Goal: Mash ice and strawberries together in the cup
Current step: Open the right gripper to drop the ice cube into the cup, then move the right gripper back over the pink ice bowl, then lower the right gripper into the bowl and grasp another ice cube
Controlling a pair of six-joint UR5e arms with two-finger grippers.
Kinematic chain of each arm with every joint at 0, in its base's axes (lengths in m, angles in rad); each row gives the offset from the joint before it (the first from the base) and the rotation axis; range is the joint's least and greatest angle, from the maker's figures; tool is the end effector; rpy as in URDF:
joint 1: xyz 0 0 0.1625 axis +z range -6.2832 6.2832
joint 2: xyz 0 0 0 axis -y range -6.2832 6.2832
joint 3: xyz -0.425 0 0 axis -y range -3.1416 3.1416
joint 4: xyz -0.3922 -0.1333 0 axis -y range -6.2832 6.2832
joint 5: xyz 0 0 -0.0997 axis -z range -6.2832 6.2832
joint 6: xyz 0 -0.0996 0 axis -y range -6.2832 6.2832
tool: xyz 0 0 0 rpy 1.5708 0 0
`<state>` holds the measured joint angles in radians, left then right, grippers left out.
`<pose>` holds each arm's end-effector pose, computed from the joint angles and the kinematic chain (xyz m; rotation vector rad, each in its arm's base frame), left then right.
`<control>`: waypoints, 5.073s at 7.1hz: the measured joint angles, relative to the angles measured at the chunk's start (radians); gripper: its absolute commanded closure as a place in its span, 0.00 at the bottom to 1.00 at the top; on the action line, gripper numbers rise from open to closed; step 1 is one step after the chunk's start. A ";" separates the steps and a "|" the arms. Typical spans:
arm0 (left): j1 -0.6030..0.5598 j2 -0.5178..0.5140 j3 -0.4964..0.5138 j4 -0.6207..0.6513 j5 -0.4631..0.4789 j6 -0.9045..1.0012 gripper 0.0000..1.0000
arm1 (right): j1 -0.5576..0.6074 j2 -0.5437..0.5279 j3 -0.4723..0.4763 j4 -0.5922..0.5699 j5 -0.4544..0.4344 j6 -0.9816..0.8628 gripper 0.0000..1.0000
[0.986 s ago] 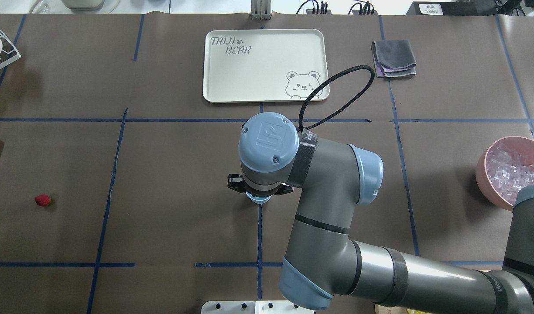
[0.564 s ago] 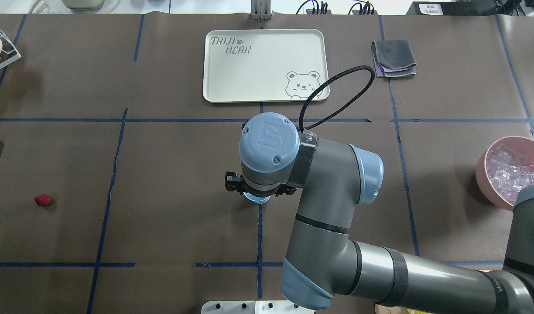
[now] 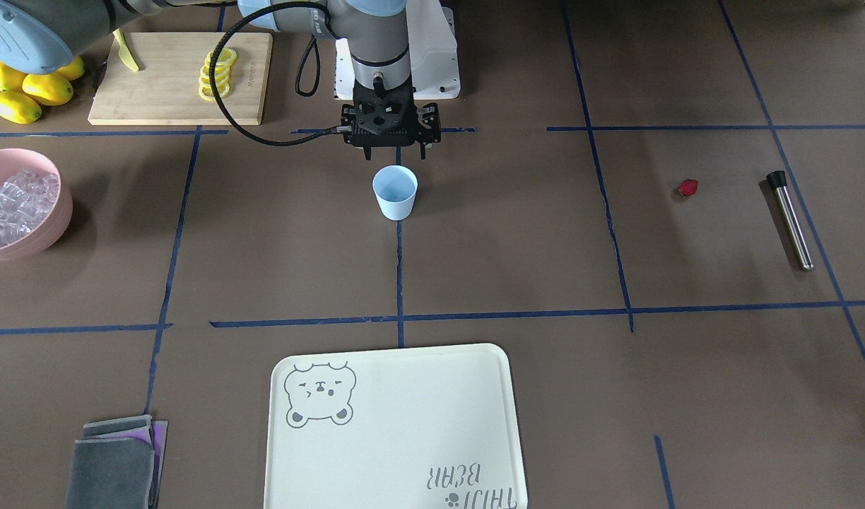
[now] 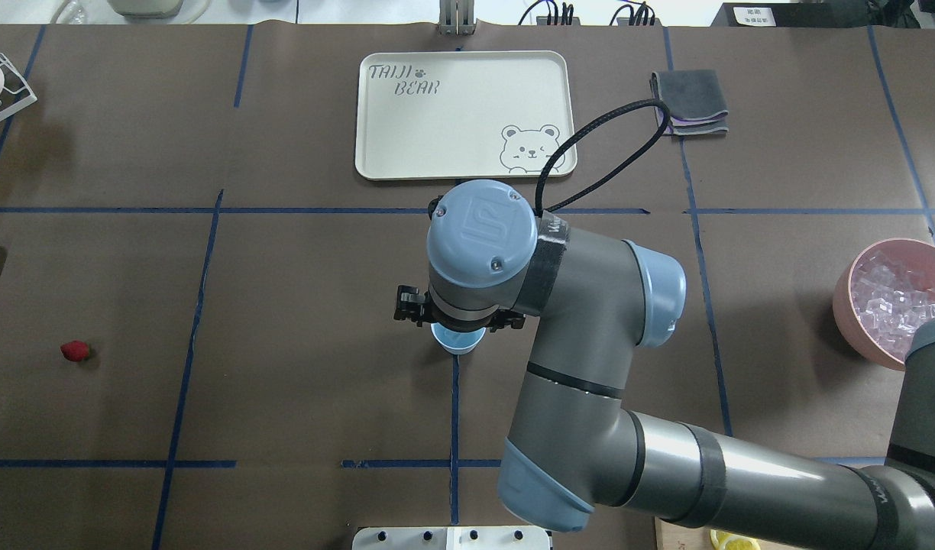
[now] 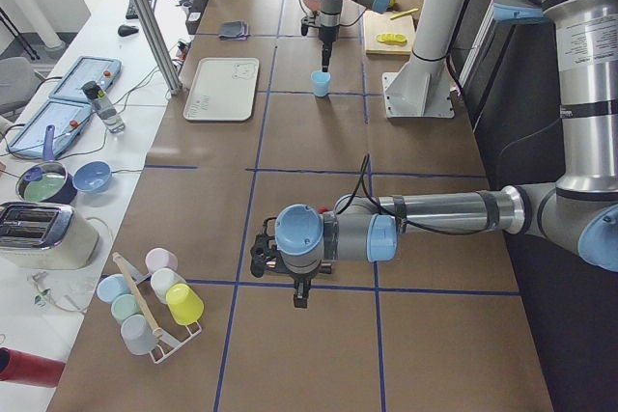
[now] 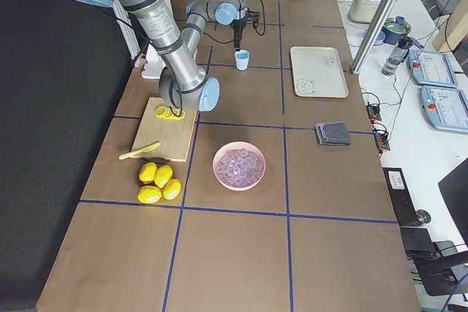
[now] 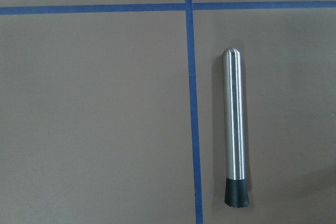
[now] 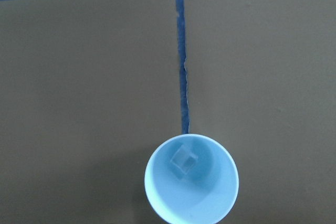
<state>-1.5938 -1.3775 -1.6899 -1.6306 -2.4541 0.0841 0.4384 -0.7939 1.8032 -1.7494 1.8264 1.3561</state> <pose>-0.0657 -0.4069 0.6733 0.0339 0.8828 0.0507 -0.5383 -0.3718 0.1249 0.0370 -0.8596 0.1036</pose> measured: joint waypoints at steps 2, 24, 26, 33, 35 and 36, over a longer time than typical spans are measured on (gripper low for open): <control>0.000 -0.002 -0.002 0.000 0.000 0.000 0.00 | 0.091 -0.136 0.179 -0.015 0.022 0.000 0.01; 0.000 -0.003 -0.028 -0.002 -0.005 -0.004 0.00 | 0.548 -1.118 0.137 0.697 0.265 -0.214 0.26; 0.000 -0.003 -0.028 -0.002 -0.005 -0.004 0.00 | 0.545 -1.104 0.116 0.697 0.250 -0.213 0.26; 0.000 -0.003 -0.028 -0.002 -0.006 -0.004 0.00 | 0.542 -1.098 0.093 0.696 0.250 -0.212 0.26; 0.000 -0.003 -0.028 -0.002 -0.006 -0.004 0.00 | 0.540 -1.098 0.090 0.696 0.253 -0.212 0.26; 0.000 -0.003 -0.028 -0.002 -0.006 -0.004 0.00 | 0.538 -1.099 0.089 0.696 0.256 -0.211 0.26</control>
<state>-1.5938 -1.3806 -1.7180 -1.6322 -2.4605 0.0798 0.9764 -1.8925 1.8922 -1.0539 2.0820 1.1447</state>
